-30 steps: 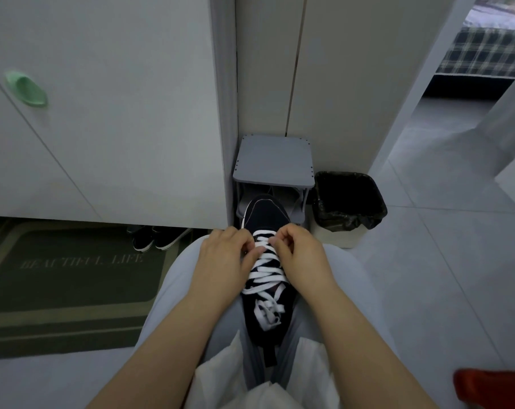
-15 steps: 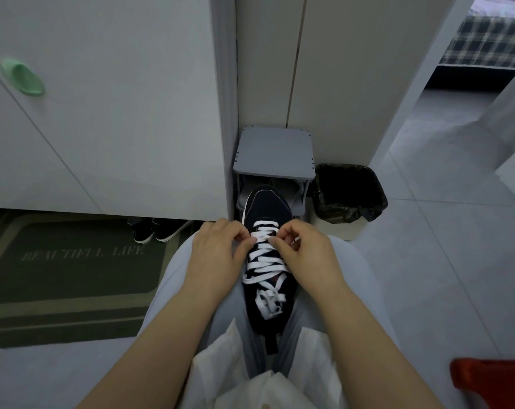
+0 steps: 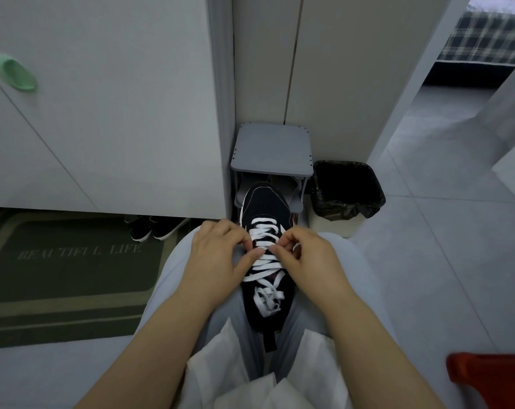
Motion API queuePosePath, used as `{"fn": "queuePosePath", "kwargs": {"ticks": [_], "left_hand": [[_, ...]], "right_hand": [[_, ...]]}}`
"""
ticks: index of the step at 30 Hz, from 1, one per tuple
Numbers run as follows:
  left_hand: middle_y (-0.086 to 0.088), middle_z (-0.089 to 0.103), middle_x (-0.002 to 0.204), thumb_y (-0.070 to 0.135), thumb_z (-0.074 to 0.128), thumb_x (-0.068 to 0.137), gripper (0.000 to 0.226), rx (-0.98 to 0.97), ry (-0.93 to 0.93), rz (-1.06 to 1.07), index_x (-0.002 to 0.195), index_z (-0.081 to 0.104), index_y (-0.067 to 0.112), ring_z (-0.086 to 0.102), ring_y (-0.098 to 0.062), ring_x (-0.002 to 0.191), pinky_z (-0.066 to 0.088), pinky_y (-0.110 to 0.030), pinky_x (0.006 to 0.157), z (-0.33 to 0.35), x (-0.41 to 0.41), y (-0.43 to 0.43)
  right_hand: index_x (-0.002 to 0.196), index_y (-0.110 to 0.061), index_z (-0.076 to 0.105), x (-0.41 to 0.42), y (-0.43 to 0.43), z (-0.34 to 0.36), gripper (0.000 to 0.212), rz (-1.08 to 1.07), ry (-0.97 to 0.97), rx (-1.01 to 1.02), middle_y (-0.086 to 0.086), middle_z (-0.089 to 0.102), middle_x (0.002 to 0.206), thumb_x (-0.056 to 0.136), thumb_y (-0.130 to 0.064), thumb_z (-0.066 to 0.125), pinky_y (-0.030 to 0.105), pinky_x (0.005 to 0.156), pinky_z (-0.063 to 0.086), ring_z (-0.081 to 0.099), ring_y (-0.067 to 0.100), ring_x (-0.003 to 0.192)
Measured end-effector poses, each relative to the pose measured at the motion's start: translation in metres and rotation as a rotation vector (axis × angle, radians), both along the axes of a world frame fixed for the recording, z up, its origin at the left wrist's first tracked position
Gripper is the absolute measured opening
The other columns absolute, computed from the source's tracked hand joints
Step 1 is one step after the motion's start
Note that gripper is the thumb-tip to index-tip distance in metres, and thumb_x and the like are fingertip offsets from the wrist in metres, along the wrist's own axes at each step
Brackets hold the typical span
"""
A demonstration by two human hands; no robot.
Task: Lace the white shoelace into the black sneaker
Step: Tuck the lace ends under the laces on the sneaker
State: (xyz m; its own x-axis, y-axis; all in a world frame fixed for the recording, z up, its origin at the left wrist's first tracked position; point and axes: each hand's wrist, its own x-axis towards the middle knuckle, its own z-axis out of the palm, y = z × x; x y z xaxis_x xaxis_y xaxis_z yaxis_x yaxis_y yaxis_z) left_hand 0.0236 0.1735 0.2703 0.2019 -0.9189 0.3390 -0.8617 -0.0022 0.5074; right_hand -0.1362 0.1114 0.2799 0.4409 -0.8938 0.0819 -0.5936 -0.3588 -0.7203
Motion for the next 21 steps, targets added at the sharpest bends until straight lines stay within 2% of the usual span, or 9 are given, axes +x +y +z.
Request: {"fn": "queuePosePath", "kwargs": {"ticks": [3,6,11,15,18,21], "left_hand": [[0.009,0.053,0.082,0.058,0.037,0.076,0.037,0.048,-0.015,-0.021,0.069,0.055,0.027,0.043,-0.015,0.084,0.028,-0.026,0.079,-0.003,-0.001,-0.004],[0.004,0.055,0.082,0.055,0.032,0.077,0.043,0.062,-0.024,-0.010,0.071,0.057,0.021,0.041,-0.016,0.084,0.028,-0.028,0.080,-0.009,0.002,-0.006],[0.001,0.055,0.079,0.040,0.048,0.079,0.027,0.042,-0.053,0.077,0.070,0.058,0.016,0.036,-0.016,0.080,0.032,-0.033,0.075,-0.011,0.001,-0.003],[0.007,0.054,0.086,0.051,0.044,0.079,0.032,-0.024,0.005,0.029,0.076,0.056,0.022,0.039,-0.014,0.083,0.024,-0.025,0.076,-0.002,0.001,0.007],[0.009,0.055,0.083,0.058,0.043,0.078,0.036,-0.014,-0.063,0.005,0.072,0.057,0.026,0.042,-0.015,0.083,0.028,-0.028,0.076,-0.003,0.001,0.013],[0.010,0.053,0.080,0.056,0.041,0.079,0.035,0.013,-0.112,-0.009,0.069,0.057,0.026,0.043,-0.015,0.080,0.030,-0.030,0.073,-0.006,-0.001,0.013]], "right_hand": [[0.084,-0.016,0.056,0.003,0.001,0.000,0.013,0.024,0.078,-0.039,-0.004,0.056,0.084,0.090,-0.028,0.057,0.017,0.061,0.037,0.047,0.006,0.068],[0.084,-0.012,0.055,0.002,0.001,0.000,0.015,0.026,0.081,-0.065,-0.003,0.054,0.083,0.092,-0.024,0.053,0.020,0.063,0.035,0.046,0.008,0.070],[0.083,-0.015,0.056,-0.002,0.005,0.002,0.012,0.020,0.055,-0.062,-0.004,0.056,0.084,0.090,-0.024,0.056,0.019,0.067,0.041,0.049,0.008,0.071],[0.084,-0.020,0.058,-0.009,0.010,0.003,0.011,0.037,-0.028,-0.037,-0.007,0.057,0.083,0.084,-0.028,0.065,0.016,0.066,0.044,0.052,0.006,0.071],[0.082,-0.019,0.060,-0.009,0.011,0.002,0.011,0.049,-0.010,-0.039,-0.006,0.056,0.084,0.083,-0.028,0.067,0.018,0.067,0.046,0.053,0.007,0.071],[0.081,-0.018,0.059,-0.006,0.010,0.001,0.013,0.060,0.036,-0.048,-0.007,0.055,0.084,0.085,-0.029,0.063,0.020,0.068,0.045,0.052,0.006,0.071]]}}
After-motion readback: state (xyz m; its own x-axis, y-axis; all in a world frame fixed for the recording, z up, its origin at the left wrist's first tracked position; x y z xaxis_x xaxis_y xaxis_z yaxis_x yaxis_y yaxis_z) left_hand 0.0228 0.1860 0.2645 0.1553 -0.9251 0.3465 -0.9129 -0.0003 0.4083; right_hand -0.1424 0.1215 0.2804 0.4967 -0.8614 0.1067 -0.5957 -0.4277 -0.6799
